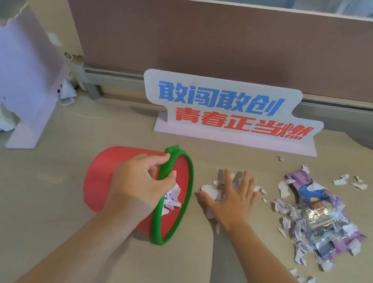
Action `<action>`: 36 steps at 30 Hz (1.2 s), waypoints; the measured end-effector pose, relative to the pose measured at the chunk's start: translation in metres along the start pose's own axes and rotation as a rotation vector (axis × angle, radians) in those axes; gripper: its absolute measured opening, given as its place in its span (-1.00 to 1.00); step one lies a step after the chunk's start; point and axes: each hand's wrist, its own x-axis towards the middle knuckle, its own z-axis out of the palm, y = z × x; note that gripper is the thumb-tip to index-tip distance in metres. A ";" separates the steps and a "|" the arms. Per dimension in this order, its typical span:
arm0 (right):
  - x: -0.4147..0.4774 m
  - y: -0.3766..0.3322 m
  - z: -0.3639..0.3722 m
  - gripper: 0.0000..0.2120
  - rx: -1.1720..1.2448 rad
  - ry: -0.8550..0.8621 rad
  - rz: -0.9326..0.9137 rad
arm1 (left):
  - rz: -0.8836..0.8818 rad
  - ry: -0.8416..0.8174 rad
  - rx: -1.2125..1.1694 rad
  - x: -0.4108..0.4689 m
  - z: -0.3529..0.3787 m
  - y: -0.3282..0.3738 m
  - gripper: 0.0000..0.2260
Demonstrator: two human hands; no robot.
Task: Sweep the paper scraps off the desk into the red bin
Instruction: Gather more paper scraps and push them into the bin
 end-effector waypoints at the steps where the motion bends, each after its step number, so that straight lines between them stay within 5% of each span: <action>1: 0.003 -0.003 0.002 -0.15 -0.034 -0.020 -0.020 | 0.008 0.001 -0.007 0.000 0.000 0.000 -0.70; 7: 0.000 -0.003 0.019 -0.71 -0.068 0.246 -0.261 | -0.008 0.036 -0.050 0.004 -0.004 -0.006 -0.73; 11: 0.002 0.002 0.026 -0.88 0.033 0.324 -0.486 | -0.050 0.052 -0.076 0.007 -0.005 -0.010 -0.73; 15: 0.002 -0.002 0.021 -0.75 -0.037 0.254 -0.496 | -0.083 0.062 -0.123 0.010 -0.008 -0.011 -0.75; 18: 0.005 -0.005 0.010 -0.70 0.043 0.072 -0.312 | -0.111 0.068 -0.166 0.011 -0.013 -0.013 -0.76; 21: 0.007 -0.015 -0.011 -0.62 0.340 0.039 -0.028 | -0.138 0.063 -0.239 0.015 -0.018 -0.012 -0.75; 24: -0.008 -0.050 -0.052 -0.59 0.683 0.181 0.088 | -0.164 0.059 -0.241 0.018 -0.019 -0.012 -0.73; 36: -0.042 -0.142 -0.057 -0.83 0.504 -0.064 -0.581 | -0.138 0.017 -0.245 0.014 -0.017 -0.001 -0.73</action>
